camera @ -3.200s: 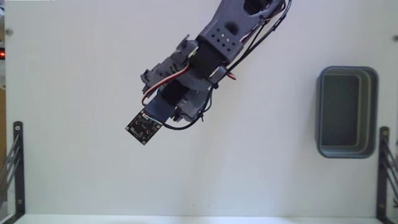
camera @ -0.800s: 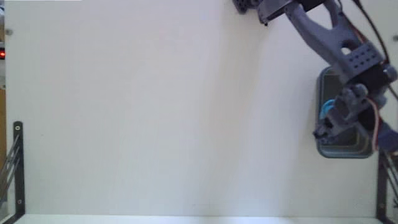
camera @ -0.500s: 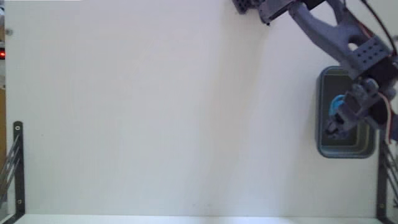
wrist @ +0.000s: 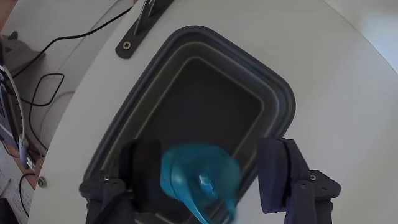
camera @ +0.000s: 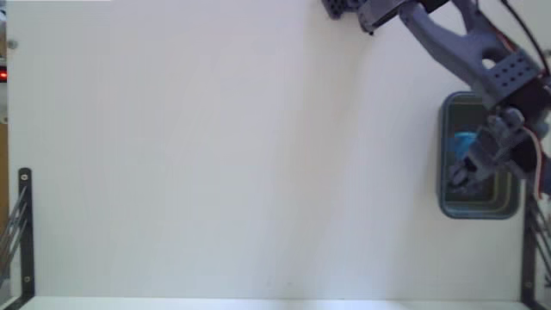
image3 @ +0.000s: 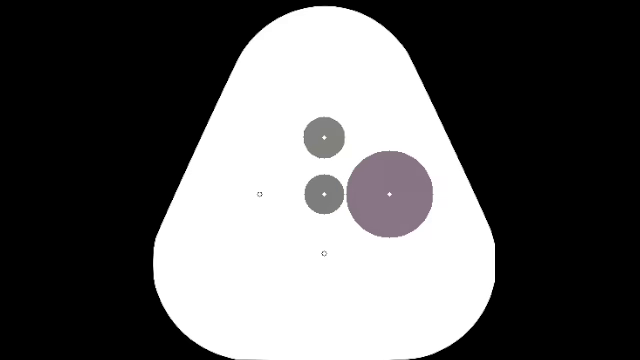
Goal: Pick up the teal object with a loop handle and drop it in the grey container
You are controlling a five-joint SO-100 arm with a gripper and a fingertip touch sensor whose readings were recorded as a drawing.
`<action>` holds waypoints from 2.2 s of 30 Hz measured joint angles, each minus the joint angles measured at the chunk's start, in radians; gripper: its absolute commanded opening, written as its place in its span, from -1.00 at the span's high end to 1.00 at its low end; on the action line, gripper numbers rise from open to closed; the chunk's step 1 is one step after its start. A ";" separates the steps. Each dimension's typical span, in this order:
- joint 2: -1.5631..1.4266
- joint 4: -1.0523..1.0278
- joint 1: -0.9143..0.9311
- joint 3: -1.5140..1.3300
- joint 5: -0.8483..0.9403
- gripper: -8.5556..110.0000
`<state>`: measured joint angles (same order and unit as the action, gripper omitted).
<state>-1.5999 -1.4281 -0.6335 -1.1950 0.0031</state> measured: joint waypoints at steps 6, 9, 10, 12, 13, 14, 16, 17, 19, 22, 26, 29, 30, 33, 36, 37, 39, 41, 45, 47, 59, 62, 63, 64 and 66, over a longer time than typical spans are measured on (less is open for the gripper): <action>0.000 0.000 0.000 0.006 0.002 -1.00; 0.000 0.000 0.000 0.006 0.002 -1.00; 0.000 0.000 0.000 0.006 0.002 -1.00; 0.000 0.000 0.000 0.006 0.002 -1.00; 0.000 0.000 0.000 0.006 0.002 -1.00; 0.000 0.000 0.000 0.006 0.002 -1.00; 0.000 0.000 0.000 0.006 0.002 -1.00; 0.000 0.000 0.000 0.006 0.002 -1.00; 0.000 0.000 0.000 0.006 0.002 -1.00; 0.000 0.000 0.000 0.006 0.002 -1.00; 0.000 0.000 0.000 0.006 0.002 -1.00; 0.000 0.000 0.000 0.006 0.002 -1.00; 0.000 0.000 0.000 0.006 0.002 -1.00; 0.000 0.000 0.000 0.006 0.002 -1.00; 0.000 0.000 0.000 0.006 0.002 -1.00; 0.000 0.000 0.000 0.006 0.002 -1.00; 0.000 0.000 0.000 0.006 0.002 -1.00; 0.000 0.000 0.000 0.006 0.002 -1.00; 0.000 0.000 0.000 0.006 0.002 -1.00; 0.000 0.000 0.000 0.006 0.002 -1.00; -0.017 0.000 0.054 -0.051 0.002 -1.00; -0.048 0.000 0.072 -0.083 0.000 -1.00; -0.060 0.002 0.080 -0.094 0.002 -1.00; -0.075 -0.002 0.087 -0.103 0.002 -1.00; -0.104 0.002 0.107 -0.130 0.000 -1.00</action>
<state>-1.7043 -1.4266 -0.5262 -1.3254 0.0031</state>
